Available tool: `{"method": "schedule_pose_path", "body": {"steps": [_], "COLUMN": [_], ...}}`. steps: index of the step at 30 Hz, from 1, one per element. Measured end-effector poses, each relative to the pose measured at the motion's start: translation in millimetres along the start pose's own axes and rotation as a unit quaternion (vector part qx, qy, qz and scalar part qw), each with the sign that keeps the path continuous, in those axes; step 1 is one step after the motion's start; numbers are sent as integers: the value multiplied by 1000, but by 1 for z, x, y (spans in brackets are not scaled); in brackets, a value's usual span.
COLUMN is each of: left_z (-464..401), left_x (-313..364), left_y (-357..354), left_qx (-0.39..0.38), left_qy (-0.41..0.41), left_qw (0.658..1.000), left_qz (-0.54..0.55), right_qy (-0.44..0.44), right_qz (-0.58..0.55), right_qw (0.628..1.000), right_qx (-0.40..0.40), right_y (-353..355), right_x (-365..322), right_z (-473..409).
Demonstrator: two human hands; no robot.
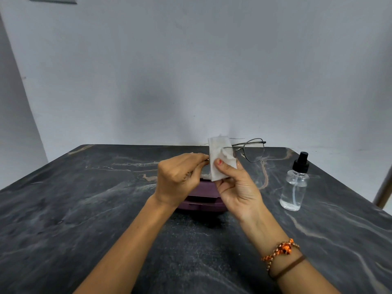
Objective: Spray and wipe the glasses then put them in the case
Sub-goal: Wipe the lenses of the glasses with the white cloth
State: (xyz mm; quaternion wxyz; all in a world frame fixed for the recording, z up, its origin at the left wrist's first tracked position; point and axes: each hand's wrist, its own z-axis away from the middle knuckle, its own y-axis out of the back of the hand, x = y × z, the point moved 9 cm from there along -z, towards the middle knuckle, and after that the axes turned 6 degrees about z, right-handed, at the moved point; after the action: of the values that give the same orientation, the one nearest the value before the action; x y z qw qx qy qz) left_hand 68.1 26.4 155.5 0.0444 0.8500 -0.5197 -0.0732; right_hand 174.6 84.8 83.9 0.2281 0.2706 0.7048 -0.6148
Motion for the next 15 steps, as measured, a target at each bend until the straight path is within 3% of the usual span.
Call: {"method": "schedule_pose_path", "body": {"steps": [15], "left_z": [0], "left_x": [-5], "left_y": [0], "left_qx": [-1], "left_qy": [21], "left_qw": [999], "left_qz": [26], "right_qy": [29], "right_qz": [-40], "right_qw": [998], "right_qx": [-31], "right_y": [-6], "right_x": [-12], "right_z": [1]}}
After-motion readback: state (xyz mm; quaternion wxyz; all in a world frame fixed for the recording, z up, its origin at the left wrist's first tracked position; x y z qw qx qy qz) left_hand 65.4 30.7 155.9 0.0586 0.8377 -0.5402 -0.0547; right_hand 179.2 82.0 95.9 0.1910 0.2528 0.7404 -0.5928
